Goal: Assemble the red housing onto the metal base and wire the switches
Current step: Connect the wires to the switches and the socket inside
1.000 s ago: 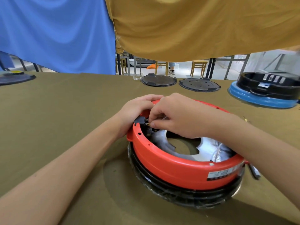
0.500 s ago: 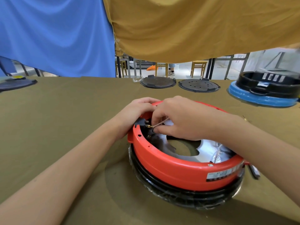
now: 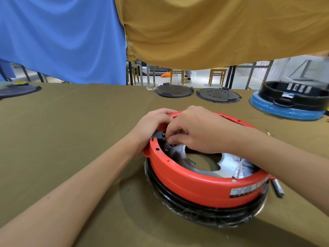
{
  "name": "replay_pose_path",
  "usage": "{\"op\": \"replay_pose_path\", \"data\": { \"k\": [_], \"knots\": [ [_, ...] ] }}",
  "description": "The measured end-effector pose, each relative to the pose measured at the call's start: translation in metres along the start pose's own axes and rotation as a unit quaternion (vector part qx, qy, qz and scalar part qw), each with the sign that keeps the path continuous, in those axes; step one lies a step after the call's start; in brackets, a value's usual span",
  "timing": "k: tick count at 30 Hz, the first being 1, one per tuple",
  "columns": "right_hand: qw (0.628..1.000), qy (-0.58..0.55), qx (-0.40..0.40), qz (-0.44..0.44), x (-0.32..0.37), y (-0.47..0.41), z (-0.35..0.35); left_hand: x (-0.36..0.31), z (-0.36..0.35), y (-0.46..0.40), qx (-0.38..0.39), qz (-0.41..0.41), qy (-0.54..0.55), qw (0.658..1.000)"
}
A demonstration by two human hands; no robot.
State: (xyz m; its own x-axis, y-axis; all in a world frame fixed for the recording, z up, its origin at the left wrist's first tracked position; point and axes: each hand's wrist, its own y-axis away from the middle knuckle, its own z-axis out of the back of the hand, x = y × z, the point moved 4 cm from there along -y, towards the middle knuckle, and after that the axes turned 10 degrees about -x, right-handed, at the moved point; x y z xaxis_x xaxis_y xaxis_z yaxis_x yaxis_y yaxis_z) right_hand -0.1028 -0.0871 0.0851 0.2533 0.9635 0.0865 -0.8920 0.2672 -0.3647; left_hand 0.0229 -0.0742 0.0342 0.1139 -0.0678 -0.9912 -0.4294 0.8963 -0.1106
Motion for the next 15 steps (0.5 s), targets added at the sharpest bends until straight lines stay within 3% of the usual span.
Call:
{"op": "replay_pose_path", "data": {
  "k": [6, 9, 15],
  "knots": [
    [0.998, -0.053, -0.041, -0.021, -0.013, 0.006, 0.008, -0.001, 0.002, 0.000, 0.017, -0.016, -0.021, 1.000],
    [0.997, -0.066, -0.023, -0.029, -0.016, 0.009, 0.006, -0.001, 0.002, -0.001, 0.008, -0.011, -0.015, 1.000],
    [0.999, -0.023, -0.022, 0.008, -0.008, 0.003, -0.001, 0.000, 0.000, 0.002, 0.013, -0.004, 0.001, 1.000]
  ]
}}
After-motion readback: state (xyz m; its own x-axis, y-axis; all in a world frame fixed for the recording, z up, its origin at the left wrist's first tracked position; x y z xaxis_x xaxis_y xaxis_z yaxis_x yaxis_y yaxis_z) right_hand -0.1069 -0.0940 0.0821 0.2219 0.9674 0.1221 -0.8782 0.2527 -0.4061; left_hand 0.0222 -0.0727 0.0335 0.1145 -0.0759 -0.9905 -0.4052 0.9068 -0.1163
